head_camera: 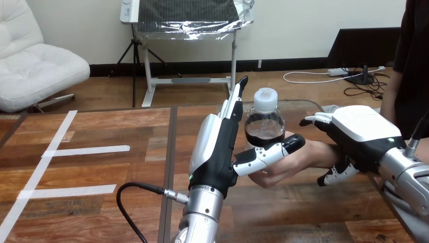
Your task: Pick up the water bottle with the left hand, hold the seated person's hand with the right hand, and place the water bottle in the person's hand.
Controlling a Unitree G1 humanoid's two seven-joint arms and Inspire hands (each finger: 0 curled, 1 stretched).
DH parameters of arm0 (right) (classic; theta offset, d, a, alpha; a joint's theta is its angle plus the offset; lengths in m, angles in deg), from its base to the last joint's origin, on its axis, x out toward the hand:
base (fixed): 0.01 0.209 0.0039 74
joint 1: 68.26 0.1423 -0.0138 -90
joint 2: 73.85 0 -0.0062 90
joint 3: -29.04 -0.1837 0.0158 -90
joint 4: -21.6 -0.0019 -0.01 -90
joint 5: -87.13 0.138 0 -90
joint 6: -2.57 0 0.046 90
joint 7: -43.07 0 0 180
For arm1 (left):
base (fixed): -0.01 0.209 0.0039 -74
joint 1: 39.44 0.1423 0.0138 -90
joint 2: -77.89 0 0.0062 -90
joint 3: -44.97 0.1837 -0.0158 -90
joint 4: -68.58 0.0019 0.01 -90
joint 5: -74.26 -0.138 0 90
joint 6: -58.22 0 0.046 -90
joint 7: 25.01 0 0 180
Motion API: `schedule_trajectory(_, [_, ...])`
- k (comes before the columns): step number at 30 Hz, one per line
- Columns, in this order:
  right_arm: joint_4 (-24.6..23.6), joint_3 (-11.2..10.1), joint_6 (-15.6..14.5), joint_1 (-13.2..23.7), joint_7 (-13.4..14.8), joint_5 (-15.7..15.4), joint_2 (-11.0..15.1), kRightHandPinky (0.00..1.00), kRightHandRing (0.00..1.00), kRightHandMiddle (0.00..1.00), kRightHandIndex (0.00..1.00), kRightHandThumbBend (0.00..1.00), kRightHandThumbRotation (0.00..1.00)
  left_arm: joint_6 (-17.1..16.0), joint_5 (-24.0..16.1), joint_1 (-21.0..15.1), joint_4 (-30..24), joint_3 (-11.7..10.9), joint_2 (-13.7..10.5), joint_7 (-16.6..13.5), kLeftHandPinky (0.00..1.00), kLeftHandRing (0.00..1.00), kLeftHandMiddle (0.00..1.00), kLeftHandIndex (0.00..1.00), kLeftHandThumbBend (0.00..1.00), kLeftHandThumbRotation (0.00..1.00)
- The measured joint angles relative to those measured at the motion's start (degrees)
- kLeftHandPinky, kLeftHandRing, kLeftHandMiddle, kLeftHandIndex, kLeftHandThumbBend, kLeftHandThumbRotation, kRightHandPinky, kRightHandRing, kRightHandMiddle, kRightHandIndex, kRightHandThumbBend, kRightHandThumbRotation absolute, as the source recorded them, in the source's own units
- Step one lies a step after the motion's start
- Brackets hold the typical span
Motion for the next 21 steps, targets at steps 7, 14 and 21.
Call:
schedule_trajectory(7, [-0.34, -0.14, 0.02, -0.39, 0.8, -0.45, 0.0, 0.85, 0.94, 0.95, 0.9, 0.86, 0.09, 0.0, -0.05, -0.07, 0.0, 0.23, -0.03, -0.44, 1.0, 1.0, 1.0, 1.0, 1.0, 0.63])
schedule_trajectory(14, [-0.63, -0.3, 0.02, -0.59, 0.81, -0.5, 0.0, 0.85, 0.94, 0.95, 0.9, 0.86, 0.08, 0.0, -0.04, -0.15, 0.0, 0.51, -0.07, -0.46, 1.0, 1.0, 1.0, 1.0, 1.0, 0.62])
schedule_trajectory(21, [-1.51, -0.58, -0.09, -1.07, 0.82, -0.5, 0.0, 0.85, 0.94, 0.95, 0.89, 0.86, 0.08, 0.0, -0.04, -0.18, 0.0, 0.67, -0.1, -0.46, 1.0, 1.0, 1.0, 1.0, 1.0, 0.62])
